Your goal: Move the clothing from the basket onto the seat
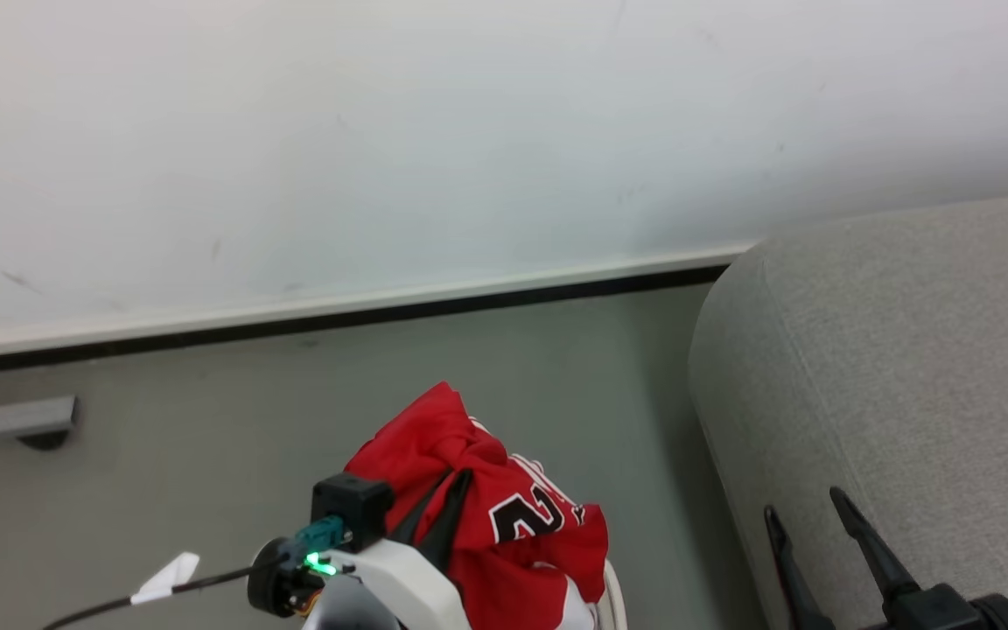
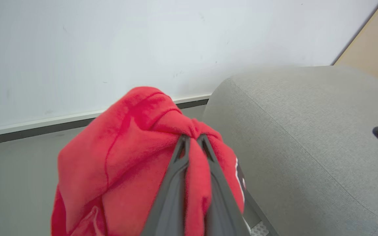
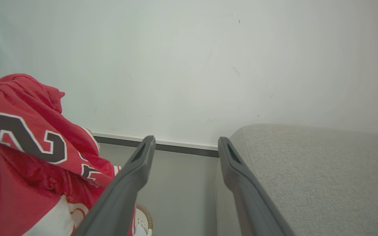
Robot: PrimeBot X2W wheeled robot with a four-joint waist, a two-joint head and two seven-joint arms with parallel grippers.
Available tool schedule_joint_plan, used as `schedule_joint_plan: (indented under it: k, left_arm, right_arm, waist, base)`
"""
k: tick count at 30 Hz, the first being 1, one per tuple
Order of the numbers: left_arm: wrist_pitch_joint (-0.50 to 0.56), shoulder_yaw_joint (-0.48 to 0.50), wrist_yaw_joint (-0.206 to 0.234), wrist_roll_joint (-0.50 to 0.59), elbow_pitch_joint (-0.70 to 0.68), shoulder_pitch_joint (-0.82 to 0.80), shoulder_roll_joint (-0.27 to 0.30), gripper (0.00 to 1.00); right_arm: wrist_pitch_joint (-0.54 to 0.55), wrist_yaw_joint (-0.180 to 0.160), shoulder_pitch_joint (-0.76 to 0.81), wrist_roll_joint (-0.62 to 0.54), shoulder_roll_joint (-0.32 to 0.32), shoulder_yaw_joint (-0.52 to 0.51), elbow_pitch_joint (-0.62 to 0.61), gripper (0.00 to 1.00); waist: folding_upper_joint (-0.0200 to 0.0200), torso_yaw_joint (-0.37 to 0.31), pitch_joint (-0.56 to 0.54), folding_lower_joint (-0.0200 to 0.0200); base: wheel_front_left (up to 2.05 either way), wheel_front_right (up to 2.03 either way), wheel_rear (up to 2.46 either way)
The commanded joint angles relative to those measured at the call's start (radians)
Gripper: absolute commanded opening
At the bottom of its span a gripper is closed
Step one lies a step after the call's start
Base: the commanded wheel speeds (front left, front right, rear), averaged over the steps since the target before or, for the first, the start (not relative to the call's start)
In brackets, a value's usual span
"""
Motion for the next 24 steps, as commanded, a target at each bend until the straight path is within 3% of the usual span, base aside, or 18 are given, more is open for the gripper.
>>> schedule_joint_plan:
  k: [1,6,11,20,24]
  left_arm:
    - [0.016,0.005,0.008,-0.015,-0.044,0.027,0.012,0.0]
    - [0.055,0.018,0.027,-0.02,-0.131,0.046,0.038,0.0]
    - [0.078,0.027,0.041,-0.022,-0.187,0.051,0.056,0.0]
    - [0.101,0.008,0.035,-0.018,-0.237,0.034,0.064,0.0]
    - [0.109,-0.012,0.026,-0.014,-0.237,0.024,0.055,0.0]
  right_arm:
    - [0.001,-0.002,0.028,-0.001,-0.01,-0.001,0.005,1.0]
    - [0.001,-0.002,0.035,-0.003,-0.035,0.04,-0.003,1.0]
    - [0.001,-0.002,0.015,0.005,-0.099,0.123,-0.033,1.0]
    - [0.008,-0.002,-0.112,0.108,-0.318,0.481,-0.046,1.0]
    - [0.027,-0.002,-0.199,0.14,-0.359,0.571,-0.021,1.0]
  waist:
    - [0.0,-0.008,-0.04,0.0003]
    - [0.0,-0.022,-0.056,0.0003]
    - [0.0,-0.039,-0.06,0.0003]
    - [0.0,-0.045,-0.055,0.0003]
    - [0.0,-0.035,-0.056,0.0003]
  base:
    - [0.0,0.0,0.0]
    - [0.0,0.0,0.0]
    - [0.0,0.0,0.0]
    - [0.0,0.0,0.0]
    - [0.0,0.0,0.0]
